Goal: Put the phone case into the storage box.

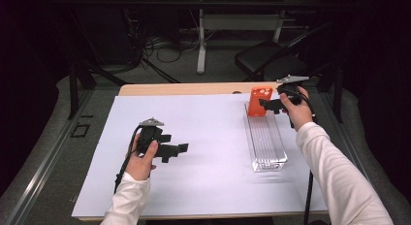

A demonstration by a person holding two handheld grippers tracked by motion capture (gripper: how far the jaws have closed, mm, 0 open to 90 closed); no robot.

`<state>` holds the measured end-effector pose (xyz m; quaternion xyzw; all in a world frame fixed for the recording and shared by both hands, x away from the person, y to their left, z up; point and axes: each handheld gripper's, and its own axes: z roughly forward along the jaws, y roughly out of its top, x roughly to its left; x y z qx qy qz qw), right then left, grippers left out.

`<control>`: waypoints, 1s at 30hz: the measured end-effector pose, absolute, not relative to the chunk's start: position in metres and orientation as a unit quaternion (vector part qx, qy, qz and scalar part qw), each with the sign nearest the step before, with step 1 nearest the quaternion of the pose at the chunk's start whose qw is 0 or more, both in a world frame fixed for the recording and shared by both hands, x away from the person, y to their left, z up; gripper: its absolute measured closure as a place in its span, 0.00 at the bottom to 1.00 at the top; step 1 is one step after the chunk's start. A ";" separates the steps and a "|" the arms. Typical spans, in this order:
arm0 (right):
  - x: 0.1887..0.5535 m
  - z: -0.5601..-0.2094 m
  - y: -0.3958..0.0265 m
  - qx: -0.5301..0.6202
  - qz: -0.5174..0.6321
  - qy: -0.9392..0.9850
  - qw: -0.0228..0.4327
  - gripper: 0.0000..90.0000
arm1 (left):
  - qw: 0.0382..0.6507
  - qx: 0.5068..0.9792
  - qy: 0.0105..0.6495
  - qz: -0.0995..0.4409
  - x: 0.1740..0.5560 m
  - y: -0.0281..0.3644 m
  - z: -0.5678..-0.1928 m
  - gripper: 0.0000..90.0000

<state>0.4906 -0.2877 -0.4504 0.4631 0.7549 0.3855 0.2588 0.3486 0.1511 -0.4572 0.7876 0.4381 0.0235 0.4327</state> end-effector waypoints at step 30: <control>0.447 -0.434 -0.277 0.490 0.405 0.738 0.227 0.00 | 0.441 0.784 0.436 0.023 0.348 0.155 -0.453 0.17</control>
